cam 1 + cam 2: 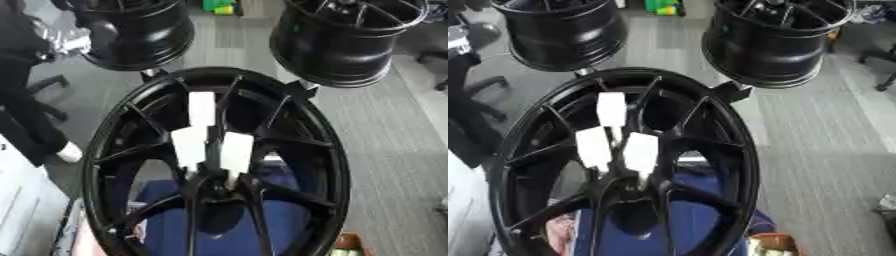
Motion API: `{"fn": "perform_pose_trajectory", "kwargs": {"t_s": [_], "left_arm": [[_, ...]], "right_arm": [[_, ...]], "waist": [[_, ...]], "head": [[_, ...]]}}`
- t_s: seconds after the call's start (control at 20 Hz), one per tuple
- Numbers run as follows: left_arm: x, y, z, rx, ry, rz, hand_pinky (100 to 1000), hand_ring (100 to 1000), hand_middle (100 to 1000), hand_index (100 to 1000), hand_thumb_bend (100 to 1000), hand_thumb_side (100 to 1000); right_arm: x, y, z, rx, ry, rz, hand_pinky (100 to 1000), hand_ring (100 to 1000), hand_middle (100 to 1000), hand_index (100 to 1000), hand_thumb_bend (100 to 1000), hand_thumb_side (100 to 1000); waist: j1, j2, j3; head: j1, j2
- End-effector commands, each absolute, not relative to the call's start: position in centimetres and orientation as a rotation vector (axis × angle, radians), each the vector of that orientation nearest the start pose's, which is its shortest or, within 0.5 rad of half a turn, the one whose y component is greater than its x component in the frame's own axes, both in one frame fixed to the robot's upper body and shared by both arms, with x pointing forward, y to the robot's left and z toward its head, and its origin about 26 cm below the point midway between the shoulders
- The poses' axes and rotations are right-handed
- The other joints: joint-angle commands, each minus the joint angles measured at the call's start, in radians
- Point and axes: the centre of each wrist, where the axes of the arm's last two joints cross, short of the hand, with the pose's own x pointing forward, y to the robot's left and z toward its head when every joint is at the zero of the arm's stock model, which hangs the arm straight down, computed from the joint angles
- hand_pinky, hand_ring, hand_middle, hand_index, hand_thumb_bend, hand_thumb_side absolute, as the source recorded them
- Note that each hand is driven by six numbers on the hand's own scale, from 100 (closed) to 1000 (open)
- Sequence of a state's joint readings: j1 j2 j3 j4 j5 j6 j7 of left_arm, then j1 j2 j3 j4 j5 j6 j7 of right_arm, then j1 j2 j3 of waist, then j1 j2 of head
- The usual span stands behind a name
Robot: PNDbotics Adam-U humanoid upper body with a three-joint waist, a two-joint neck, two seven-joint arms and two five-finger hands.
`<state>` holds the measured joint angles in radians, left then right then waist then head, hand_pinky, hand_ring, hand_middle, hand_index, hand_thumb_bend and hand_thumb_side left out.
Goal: Pull the pin out of the wheel hub.
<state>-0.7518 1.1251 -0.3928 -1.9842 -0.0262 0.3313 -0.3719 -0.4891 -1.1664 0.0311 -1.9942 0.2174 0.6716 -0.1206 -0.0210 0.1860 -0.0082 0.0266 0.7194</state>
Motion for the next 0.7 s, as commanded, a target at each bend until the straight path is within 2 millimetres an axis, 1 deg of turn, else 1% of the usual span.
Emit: {"fn": "perform_pose_trajectory", "kwargs": {"t_s": [0.05,0.15,0.35,0.45,0.5,0.55,0.7], "left_arm": [[28.9,25.0,34.2,0.696,-1.535,-1.638,726,712,644,804,454,610],[28.9,24.2,34.2,0.692,-1.498,-1.693,726,712,645,805,462,610],[29.0,22.6,34.2,0.651,-1.465,-1.749,727,707,648,809,480,614],[29.0,21.8,34.1,0.626,-1.442,-1.780,727,707,648,810,491,601],[29.0,21.4,34.0,0.614,-1.429,-1.793,725,707,646,814,505,567],[29.0,21.0,34.0,0.599,-1.412,-1.808,725,708,645,814,514,551],[29.0,20.0,33.7,0.575,-1.343,-1.842,727,712,646,813,545,552]], "right_arm": [[27.2,-32.4,36.4,-1.461,-1.704,0.640,881,781,754,860,100,100],[27.3,-32.4,36.3,-1.459,-1.700,0.639,881,781,754,860,100,100],[27.3,-32.4,36.1,-1.453,-1.696,0.640,882,780,754,860,100,100],[27.3,-32.4,36.1,-1.452,-1.695,0.639,882,780,753,860,100,100],[27.3,-32.4,36.1,-1.451,-1.694,0.639,882,780,753,860,100,100],[27.4,-32.4,36.0,-1.450,-1.694,0.638,882,780,753,860,100,100],[27.4,-32.4,35.9,-1.448,-1.690,0.640,882,780,753,860,100,100]], "waist": [[0.002,-0.012,-0.002],[0.004,-0.011,-0.001],[0.005,-0.011,0.003],[0.005,-0.012,0.004],[0.004,-0.013,0.005],[0.004,-0.014,0.006],[0.004,-0.018,0.011]], "head": [[0.001,-0.012],[0.000,-0.010],[-0.004,-0.006],[-0.008,-0.004],[-0.009,-0.002],[-0.011,0.000],[-0.017,0.006]]}}
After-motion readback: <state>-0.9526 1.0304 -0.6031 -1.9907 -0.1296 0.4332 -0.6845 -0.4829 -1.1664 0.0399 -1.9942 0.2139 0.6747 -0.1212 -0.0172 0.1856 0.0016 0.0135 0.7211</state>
